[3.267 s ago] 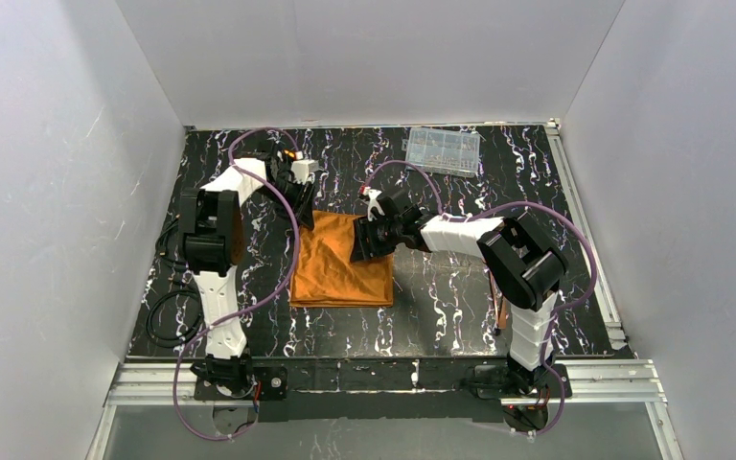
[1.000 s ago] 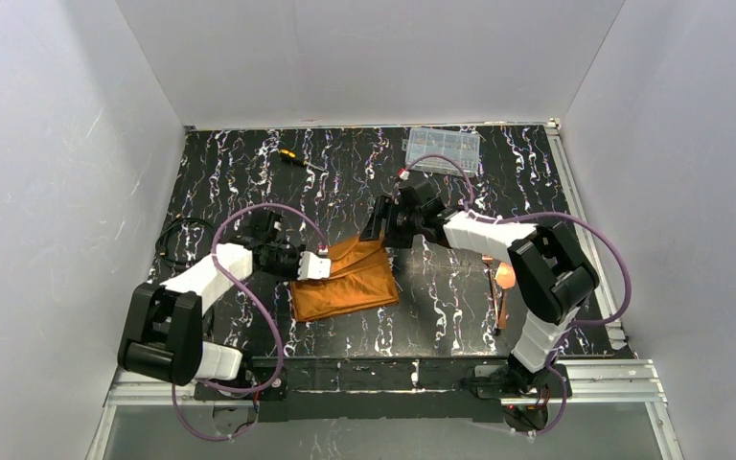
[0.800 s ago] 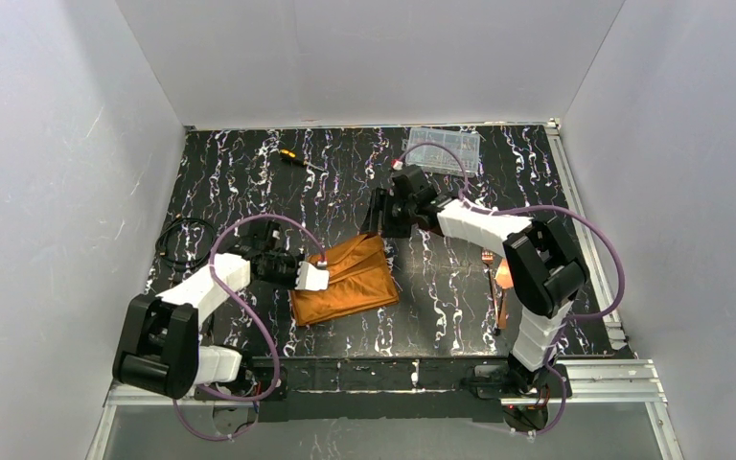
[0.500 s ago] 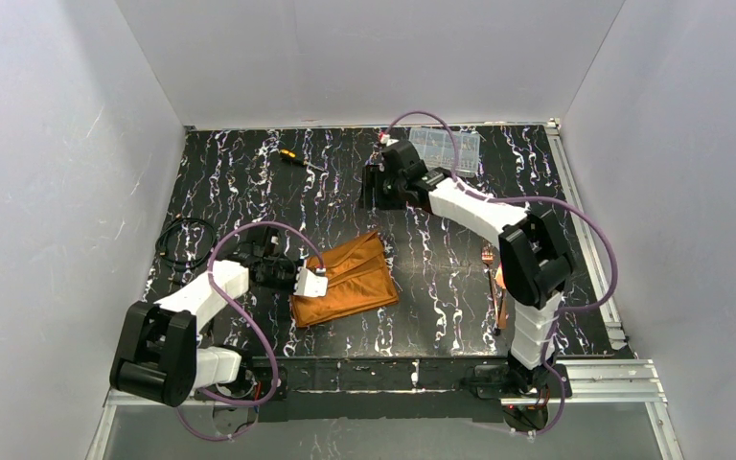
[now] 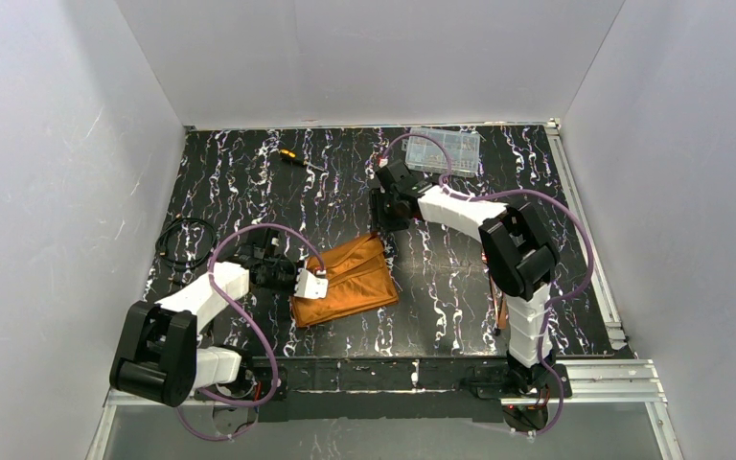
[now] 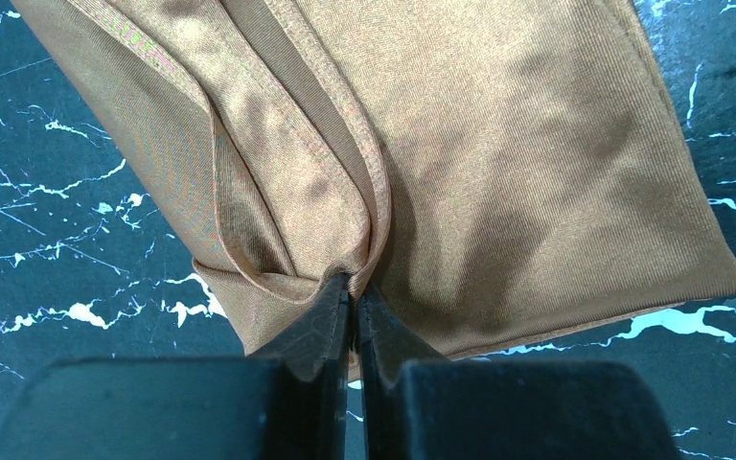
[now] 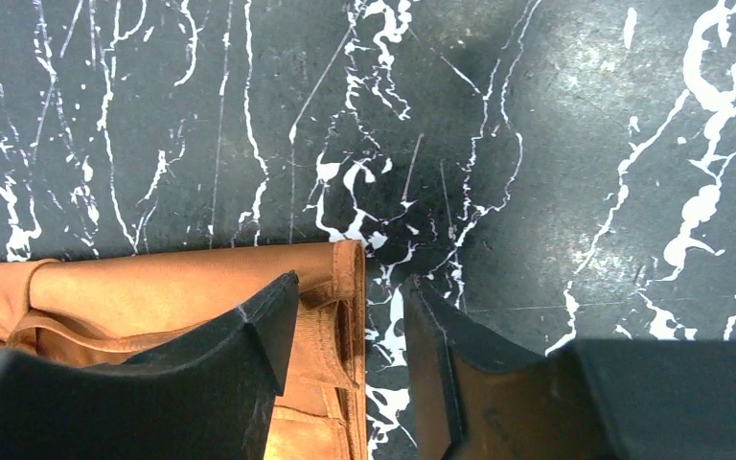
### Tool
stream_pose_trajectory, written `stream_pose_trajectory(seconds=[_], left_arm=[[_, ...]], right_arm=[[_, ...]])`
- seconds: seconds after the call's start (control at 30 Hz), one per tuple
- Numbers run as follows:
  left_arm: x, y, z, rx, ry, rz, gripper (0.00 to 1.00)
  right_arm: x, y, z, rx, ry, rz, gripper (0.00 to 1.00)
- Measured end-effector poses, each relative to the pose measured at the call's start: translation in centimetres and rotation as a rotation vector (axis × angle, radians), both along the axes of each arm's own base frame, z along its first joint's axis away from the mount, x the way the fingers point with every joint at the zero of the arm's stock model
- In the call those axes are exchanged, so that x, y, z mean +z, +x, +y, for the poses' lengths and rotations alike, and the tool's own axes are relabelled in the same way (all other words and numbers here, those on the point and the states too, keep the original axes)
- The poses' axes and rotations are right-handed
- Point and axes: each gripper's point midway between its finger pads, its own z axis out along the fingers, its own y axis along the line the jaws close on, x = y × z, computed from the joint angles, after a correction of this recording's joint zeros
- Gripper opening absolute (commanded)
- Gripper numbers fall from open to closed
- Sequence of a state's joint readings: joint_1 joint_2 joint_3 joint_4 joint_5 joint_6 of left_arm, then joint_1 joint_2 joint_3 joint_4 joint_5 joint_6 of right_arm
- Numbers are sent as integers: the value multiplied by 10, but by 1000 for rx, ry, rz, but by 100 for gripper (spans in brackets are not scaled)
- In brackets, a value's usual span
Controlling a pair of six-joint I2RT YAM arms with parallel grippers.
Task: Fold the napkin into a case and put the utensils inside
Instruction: Fold the lower triangle-folded napkin at the center of the board.
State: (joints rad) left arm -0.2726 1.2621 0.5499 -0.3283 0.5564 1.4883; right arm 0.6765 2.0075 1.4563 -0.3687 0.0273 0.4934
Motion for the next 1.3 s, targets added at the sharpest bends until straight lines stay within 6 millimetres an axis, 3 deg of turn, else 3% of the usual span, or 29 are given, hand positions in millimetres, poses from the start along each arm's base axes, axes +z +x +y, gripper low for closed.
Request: stream_pose_trajectory(seconds=[0.1,0.53,0.63,0.87,0.93,1.0,1.03,1.07,1.17,1.3], left_arm=[[0,0,0,-4,1,-4,0],[-1,2,1,-7,9,-20,0],[-3,0,2,-9,12,-17,3],[-3,1,2,2,13,-18,23],[-2,2,2,9,10,-20,39],[-1,5,1,15,6,-31,45],[0,6,1,22,3,-35,59],[1,6,1,28,2,-35,62],[7,10,0,48,-12,-45,63],[5,2,2,71,-7,8,63]], right_arm=[[1,0,3,-2,12,-1,46],[-13,-13,7,-20,58,50,1],[-18,-16,7,-28,63,63,1],[-12,-25,3,-36,79,53,1],[-5,-31,2,-35,87,43,1],[6,-36,2,-34,94,24,1],[11,-39,2,-32,99,15,1],[16,-41,2,-28,105,4,1],[27,-47,5,-16,118,-17,1],[21,-61,1,-5,98,-10,1]])
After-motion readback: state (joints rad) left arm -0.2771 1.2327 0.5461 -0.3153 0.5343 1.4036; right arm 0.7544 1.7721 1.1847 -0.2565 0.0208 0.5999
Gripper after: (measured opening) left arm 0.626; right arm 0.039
